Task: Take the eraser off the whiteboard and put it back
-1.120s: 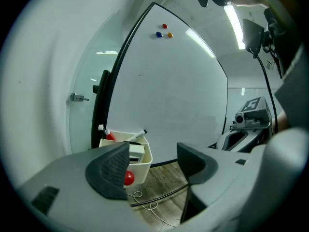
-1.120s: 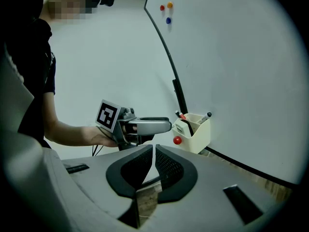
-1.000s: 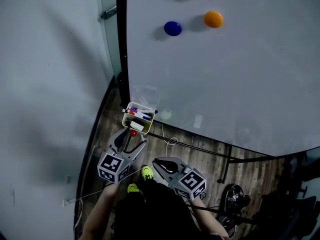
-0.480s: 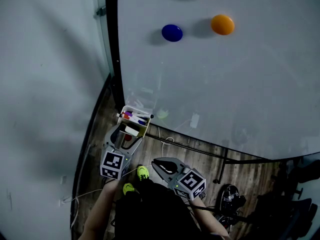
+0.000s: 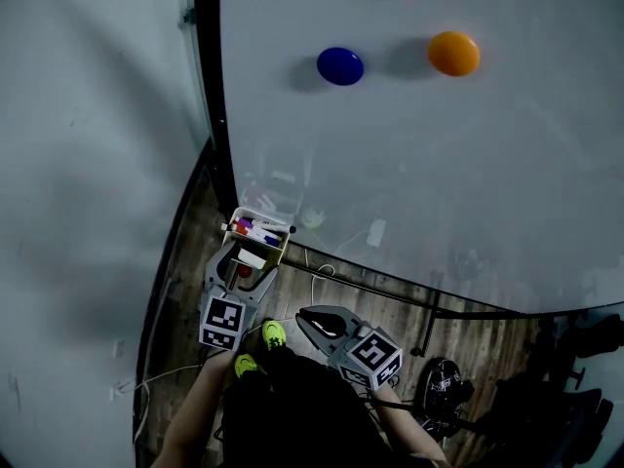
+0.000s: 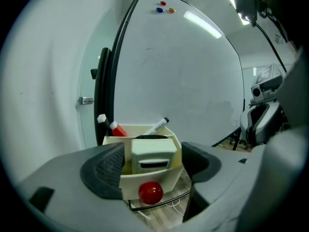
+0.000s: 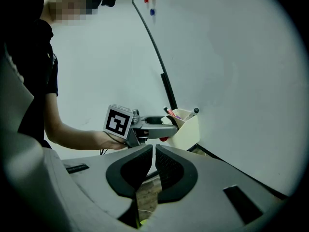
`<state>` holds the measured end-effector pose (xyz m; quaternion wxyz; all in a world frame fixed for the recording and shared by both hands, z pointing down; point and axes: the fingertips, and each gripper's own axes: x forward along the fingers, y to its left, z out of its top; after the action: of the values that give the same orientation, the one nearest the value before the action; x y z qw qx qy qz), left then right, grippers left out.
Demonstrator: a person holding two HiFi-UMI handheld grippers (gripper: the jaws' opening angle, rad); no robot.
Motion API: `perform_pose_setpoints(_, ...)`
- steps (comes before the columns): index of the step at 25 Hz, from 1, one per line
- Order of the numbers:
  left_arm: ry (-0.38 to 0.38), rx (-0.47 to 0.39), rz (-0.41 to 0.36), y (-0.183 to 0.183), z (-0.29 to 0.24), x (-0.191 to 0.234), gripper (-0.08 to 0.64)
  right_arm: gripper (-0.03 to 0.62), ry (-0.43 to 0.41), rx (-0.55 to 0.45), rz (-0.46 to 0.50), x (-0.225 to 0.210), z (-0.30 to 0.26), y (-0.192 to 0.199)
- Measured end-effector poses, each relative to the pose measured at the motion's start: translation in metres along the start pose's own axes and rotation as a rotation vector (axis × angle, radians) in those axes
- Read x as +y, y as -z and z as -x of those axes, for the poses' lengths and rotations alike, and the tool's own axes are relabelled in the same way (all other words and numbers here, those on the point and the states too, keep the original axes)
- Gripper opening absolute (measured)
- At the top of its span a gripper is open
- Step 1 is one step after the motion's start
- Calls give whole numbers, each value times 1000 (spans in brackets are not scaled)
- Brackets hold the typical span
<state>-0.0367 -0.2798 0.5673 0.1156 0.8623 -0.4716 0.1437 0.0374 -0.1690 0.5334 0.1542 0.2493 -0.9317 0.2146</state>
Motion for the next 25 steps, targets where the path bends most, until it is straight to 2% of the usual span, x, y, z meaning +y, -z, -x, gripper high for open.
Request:
perform_pose_setpoints(2, -15, 1, -6, 2, 1, 2, 345, 26, -1, 2, -2, -2, 0, 1)
perform_pose_setpoints(14, -42, -9, -33, 0, 1, 5, 328, 26, 2, 7, -8, -4, 0, -3)
perform_pose_setpoints(16, -37, -8, -42, 2, 0, 4, 293, 26, 5, 1, -13, -5, 0, -2)
perform_pose_setpoints(25, -43, -4, -54, 3, 0, 5, 295, 26, 4, -9, -17, -4, 1, -2)
